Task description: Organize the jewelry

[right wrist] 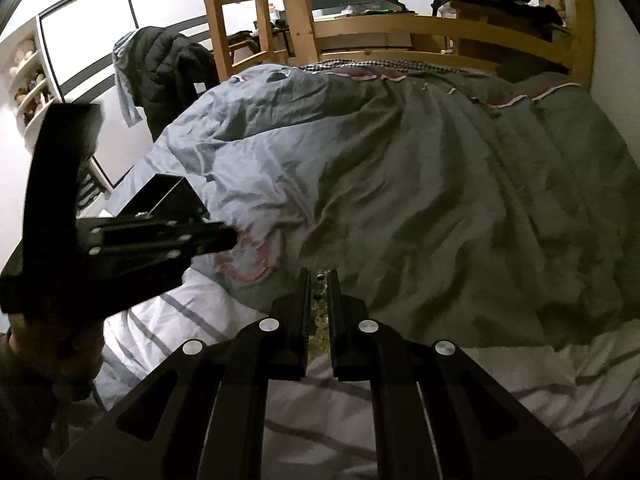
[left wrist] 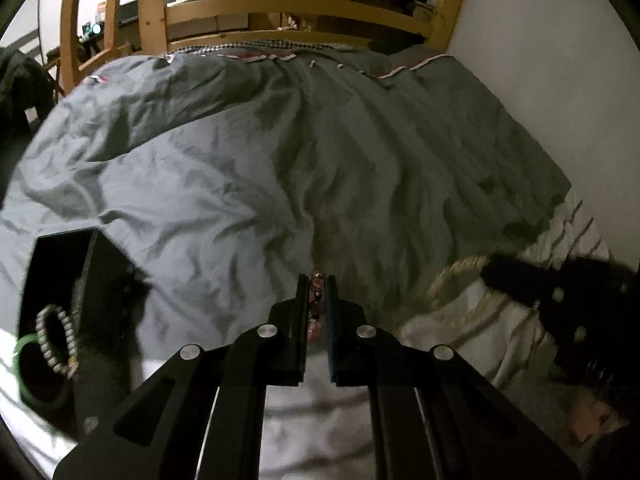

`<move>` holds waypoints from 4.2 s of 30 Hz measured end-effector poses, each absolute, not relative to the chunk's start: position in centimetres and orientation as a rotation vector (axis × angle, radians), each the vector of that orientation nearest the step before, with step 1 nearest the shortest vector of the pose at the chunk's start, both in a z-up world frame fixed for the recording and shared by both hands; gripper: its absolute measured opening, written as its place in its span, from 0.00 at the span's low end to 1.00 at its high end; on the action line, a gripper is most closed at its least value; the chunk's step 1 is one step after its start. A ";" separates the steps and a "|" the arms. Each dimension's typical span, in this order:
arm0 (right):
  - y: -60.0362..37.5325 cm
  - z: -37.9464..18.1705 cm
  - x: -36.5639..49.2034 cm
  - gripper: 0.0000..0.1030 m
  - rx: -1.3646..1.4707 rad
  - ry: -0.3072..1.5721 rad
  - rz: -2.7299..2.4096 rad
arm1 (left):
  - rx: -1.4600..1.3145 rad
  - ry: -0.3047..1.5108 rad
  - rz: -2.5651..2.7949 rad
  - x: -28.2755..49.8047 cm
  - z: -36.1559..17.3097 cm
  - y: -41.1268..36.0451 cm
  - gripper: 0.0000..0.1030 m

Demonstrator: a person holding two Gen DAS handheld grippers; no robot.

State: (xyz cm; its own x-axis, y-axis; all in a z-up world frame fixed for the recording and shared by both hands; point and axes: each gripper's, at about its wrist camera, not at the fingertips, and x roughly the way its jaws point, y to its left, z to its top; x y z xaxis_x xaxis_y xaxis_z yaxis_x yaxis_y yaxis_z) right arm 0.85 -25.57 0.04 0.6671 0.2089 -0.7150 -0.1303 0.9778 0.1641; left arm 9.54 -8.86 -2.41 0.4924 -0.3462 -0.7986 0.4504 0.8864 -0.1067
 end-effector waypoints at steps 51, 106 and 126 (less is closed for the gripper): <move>-2.5 6.0 9.6 0.08 -0.166 0.975 0.333 | 0.000 0.921 -0.169 10.8 3.1 12.9 0.07; -14.9 2.6 8.8 0.68 0.060 0.990 0.236 | 0.113 0.850 -0.324 10.6 0.8 6.9 0.86; -24.2 -7.2 3.1 0.22 -0.069 1.079 0.317 | 0.485 0.854 -0.733 6.8 -8.7 -11.0 0.54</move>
